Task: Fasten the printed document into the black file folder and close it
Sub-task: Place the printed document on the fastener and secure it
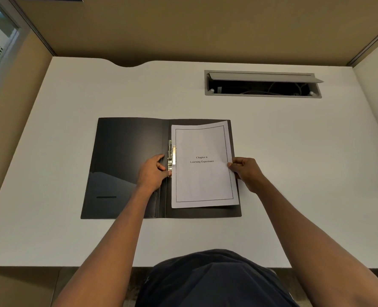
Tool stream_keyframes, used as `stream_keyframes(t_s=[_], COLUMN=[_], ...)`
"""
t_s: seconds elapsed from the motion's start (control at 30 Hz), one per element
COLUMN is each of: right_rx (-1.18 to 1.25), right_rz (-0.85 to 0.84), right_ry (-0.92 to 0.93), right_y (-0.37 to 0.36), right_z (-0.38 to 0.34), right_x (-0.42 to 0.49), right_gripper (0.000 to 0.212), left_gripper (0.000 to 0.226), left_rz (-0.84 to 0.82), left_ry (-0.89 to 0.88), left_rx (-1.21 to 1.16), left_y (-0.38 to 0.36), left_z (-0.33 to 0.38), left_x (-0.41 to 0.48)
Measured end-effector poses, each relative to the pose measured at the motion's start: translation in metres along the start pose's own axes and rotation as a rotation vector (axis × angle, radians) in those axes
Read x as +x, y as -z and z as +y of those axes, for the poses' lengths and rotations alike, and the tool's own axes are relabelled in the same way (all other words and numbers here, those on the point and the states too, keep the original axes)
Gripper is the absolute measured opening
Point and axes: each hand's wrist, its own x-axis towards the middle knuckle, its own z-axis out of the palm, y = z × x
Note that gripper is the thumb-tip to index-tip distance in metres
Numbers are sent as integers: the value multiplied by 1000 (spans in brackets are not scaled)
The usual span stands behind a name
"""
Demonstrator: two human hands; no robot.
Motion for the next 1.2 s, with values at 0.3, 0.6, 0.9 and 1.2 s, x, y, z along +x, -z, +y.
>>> stream_keyframes(t_s=[0.3,0.6,0.9,1.2], right_rx=[-5,-348,-394,-369], right_rz=[1,271,358,379], right_ry=[-11,141,137,142], right_y=[-1,-17,-18,-17], right_z=[6,3,8,14], right_x=[0,5,4,4], right_gripper=[24,31,18,10], left_gripper=[72,74,67,55], left_rz=[-62,-141,-148,-111], left_ry=[-14,17,26,14], left_rx=[4,-30,2,11], left_y=[5,13,11,7], left_z=[-3,2,8,7], left_x=[1,5,11,12])
